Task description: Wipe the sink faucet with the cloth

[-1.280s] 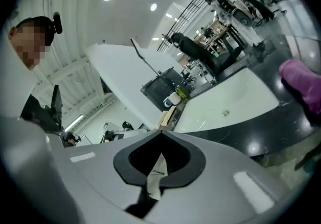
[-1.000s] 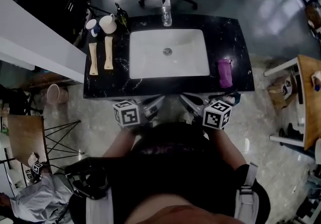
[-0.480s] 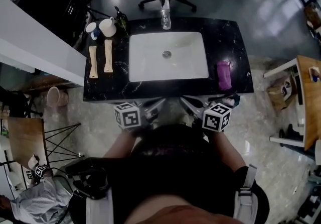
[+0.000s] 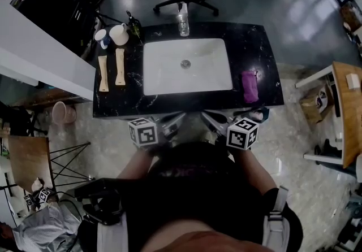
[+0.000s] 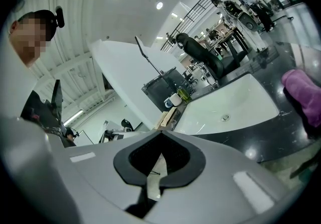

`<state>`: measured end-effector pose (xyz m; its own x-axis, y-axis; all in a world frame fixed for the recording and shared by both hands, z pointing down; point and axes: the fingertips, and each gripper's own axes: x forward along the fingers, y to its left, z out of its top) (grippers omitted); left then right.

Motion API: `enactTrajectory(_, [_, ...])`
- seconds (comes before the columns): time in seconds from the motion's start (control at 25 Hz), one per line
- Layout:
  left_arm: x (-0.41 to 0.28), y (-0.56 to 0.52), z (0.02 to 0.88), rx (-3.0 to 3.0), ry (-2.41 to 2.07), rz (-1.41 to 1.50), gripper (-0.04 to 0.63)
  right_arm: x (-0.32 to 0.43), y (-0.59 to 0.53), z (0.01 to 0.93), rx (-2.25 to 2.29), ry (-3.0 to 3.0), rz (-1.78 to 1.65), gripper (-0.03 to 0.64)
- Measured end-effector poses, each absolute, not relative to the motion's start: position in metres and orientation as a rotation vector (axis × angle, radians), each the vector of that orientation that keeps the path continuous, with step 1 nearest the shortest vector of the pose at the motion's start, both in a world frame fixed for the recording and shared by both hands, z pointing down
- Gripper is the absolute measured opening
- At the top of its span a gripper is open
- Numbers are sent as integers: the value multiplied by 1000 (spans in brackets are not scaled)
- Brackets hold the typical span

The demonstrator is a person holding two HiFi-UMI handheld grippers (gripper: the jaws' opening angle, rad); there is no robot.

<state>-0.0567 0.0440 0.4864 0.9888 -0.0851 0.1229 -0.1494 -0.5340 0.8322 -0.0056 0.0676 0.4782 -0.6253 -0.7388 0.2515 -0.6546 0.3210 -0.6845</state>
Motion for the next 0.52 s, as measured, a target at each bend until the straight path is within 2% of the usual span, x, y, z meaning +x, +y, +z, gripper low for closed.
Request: enactTrajectory(0.52, [-56,46,485,2131,-158,77,0,-7,69,478,-1303,2470,-1195,11])
